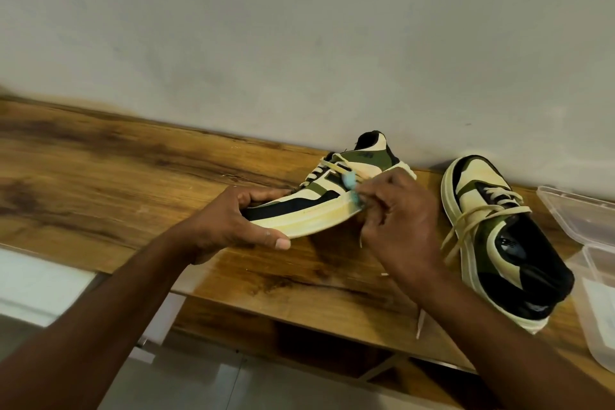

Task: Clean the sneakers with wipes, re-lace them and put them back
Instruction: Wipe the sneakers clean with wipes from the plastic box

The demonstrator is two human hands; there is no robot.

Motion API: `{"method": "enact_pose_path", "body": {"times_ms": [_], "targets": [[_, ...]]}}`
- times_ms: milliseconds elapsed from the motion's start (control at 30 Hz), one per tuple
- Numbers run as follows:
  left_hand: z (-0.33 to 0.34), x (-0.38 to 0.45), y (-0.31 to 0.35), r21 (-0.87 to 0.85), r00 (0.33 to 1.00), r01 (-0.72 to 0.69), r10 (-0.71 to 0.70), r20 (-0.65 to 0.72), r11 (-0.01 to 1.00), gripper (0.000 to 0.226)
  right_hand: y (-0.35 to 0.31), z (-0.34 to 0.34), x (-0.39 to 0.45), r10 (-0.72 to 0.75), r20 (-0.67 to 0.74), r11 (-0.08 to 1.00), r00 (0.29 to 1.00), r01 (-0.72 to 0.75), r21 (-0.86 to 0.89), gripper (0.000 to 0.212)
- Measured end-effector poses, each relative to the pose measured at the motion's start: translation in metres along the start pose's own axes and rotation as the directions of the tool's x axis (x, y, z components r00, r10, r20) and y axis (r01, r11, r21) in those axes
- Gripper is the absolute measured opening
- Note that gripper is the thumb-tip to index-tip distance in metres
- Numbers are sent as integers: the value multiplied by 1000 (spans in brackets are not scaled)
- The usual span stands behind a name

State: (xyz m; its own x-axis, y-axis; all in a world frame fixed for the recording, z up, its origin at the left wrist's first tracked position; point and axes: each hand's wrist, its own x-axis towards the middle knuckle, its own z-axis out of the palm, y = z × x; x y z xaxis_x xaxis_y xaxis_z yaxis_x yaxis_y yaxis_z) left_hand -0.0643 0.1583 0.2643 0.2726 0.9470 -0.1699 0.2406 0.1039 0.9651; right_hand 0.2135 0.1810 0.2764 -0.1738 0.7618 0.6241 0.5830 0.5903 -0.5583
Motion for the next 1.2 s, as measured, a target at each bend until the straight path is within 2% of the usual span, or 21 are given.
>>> {"method": "enact_pose_path", "body": {"times_ms": [67,133,233,333,400,467,533,633,733,833,933,1067,1133,1200], "targets": [[1,-1,2,4,1000,1,-1,-7,1000,90,8,-1,3,77,-36,997,996,-78,-27,27],[3,-1,3,-10,1000,8,-8,-22,1000,91,4,2,1,62,-48,997,997,-64,-42,27],[4,1,2,-29,998,10,-12,-57,1000,97,-16,6,-11,-39,11,999,999,39,3,27],[3,1,2,-9,997,9,-10,-73,1000,106,-34,10,-24,-200,136,980,970,200,10,23],[2,0,2,14,998,11,-10,-64,1000,104,-30,9,-23,-233,168,972,958,234,12,22],[2,-1,4,19,999,15,-14,-50,1000,97,-18,5,-14,-162,124,987,979,163,0,23],[3,-2,5,28,999,17,-16,-37,999,94,-2,0,-1,-24,40,1000,999,24,-7,26],[4,-3,5,36,999,15,-14,-35,999,97,9,-2,5,92,-21,994,996,-93,-55,27],[5,-3,6,19,998,16,-15,-60,1000,108,-4,3,-2,28,-2,998,1000,-28,-62,28],[5,-1,6,22,995,8,-6,-98,1000,108,-28,9,-17,-117,111,993,987,116,10,27],[1,1,5,88,992,9,2,-127,996,103,-39,14,-26,-210,235,974,949,224,-34,30],[-1,0,7,144,995,12,3,-103,989,105,-33,18,-27,-189,215,980,958,197,-15,31],[5,1,12,283,987,9,36,-156,959,115,-32,19,-26,-179,212,983,961,185,-9,30],[15,2,16,538,948,-1,171,-268,843,121,-31,21,-27,-189,213,980,959,198,-22,30]]}}
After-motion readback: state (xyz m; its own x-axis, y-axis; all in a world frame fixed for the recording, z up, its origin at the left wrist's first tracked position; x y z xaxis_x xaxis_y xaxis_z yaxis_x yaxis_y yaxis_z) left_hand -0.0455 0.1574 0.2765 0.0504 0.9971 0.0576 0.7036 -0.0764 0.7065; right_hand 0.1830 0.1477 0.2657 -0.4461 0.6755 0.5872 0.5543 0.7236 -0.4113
